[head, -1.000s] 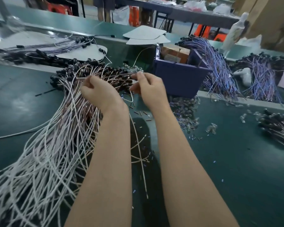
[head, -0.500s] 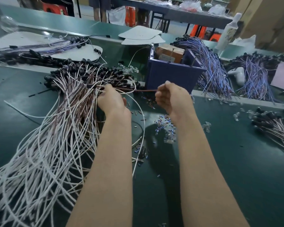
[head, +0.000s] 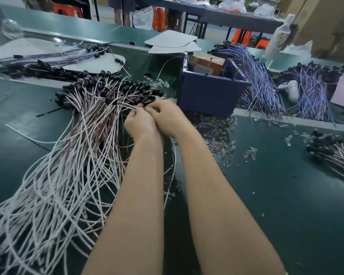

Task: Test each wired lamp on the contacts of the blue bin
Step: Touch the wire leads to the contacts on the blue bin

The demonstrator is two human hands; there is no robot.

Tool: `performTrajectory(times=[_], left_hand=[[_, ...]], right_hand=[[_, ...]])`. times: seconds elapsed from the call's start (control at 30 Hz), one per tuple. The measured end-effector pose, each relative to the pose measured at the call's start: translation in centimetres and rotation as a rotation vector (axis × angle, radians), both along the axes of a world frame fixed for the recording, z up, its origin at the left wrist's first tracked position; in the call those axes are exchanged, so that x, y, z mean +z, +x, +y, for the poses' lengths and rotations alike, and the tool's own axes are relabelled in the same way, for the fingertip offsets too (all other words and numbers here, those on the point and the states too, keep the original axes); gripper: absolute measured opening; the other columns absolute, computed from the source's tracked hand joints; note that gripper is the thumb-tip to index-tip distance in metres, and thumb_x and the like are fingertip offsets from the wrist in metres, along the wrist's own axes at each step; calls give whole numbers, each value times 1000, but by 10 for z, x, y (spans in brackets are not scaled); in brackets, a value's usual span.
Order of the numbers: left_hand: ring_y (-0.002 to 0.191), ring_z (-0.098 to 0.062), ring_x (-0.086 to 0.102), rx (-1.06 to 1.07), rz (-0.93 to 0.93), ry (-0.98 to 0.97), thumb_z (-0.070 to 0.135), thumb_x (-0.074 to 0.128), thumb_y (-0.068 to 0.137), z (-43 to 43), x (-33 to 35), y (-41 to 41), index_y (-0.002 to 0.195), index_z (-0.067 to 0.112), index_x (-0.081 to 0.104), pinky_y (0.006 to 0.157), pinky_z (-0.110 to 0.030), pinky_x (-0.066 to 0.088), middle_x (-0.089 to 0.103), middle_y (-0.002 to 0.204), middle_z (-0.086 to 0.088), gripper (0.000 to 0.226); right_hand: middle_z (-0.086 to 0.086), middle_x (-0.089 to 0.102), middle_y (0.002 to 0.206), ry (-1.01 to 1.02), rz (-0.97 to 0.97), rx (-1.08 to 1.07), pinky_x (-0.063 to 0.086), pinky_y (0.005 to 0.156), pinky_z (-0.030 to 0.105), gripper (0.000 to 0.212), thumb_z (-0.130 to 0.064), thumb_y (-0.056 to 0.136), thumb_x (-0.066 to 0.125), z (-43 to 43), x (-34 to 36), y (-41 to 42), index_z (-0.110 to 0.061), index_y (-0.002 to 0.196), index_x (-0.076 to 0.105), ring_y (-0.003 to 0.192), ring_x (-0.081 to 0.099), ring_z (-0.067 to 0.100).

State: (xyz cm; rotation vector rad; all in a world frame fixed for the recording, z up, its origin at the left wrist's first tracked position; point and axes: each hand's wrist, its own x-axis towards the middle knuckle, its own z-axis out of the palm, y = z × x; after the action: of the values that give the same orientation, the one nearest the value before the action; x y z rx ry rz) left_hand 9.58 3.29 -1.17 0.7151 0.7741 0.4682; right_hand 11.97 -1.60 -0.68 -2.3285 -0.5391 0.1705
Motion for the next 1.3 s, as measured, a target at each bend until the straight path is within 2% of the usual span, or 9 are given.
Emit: performTrajectory(times=[0.1,0.23,0.37,0.57,0.67,0.83,1.03,1.17,1.3], left_hand=[[87,-25,61,-1,-12,-37,2,42,97,2,0,-1,100,11,60,86,-33,53,63,101,-14,21],[80,-21,56,104,19,21,4,39,98,5,-4,4,109,6,62,62,-21,48,58,88,-7,26],[54,-10,46,204,-31,-23,3,36,99,11,-6,6,80,14,56,45,-15,39,50,70,0,30],[48,-7,53,321,-233,-276,1,38,99,22,7,0,84,1,50,45,-13,45,50,74,-7,19],[57,-10,55,76,-153,-158,7,45,98,4,12,-3,74,7,44,49,-14,50,51,78,-7,24],[54,-6,52,-541,74,323,39,39,101,-30,7,-3,77,14,55,45,-18,45,58,71,1,38],[29,-3,37,-749,155,416,44,34,101,-56,5,2,84,5,55,33,-8,28,61,64,-4,47],[28,-4,26,-823,-14,156,52,28,100,-74,9,2,78,7,56,32,-10,18,45,45,3,57],[29,-5,19,-583,-197,-232,31,23,99,-73,5,6,70,10,48,34,-11,12,31,38,6,43]], right_hand=[[5,70,97,57,64,-28,49,78,30,22,-23,95,53,3,-6,3,-15,103,72,91,61,18],[4,71,95,197,-43,-192,40,72,24,21,-20,94,54,2,-11,2,-10,101,72,85,58,14],[-9,64,76,486,-130,-337,44,70,18,18,-16,99,45,-13,-4,3,-12,95,61,80,60,9],[-10,61,72,688,-320,-510,41,60,8,17,-16,101,42,-55,16,12,-22,87,51,63,53,-1],[-8,56,66,646,-327,-462,46,63,19,19,-14,98,45,-63,26,13,-23,83,53,64,55,9],[-3,56,67,156,-184,-407,32,46,14,17,-22,91,55,-95,33,14,-15,91,70,63,48,12],[-2,55,60,259,-108,-489,32,39,8,16,-17,93,52,-133,27,-3,-12,88,67,42,45,-1],[-4,62,68,219,11,-372,47,62,20,13,-18,94,54,-141,20,-13,-17,90,66,63,56,9],[-4,61,71,247,4,-448,47,61,20,18,-17,96,50,-153,12,-14,-21,83,63,62,56,7]])
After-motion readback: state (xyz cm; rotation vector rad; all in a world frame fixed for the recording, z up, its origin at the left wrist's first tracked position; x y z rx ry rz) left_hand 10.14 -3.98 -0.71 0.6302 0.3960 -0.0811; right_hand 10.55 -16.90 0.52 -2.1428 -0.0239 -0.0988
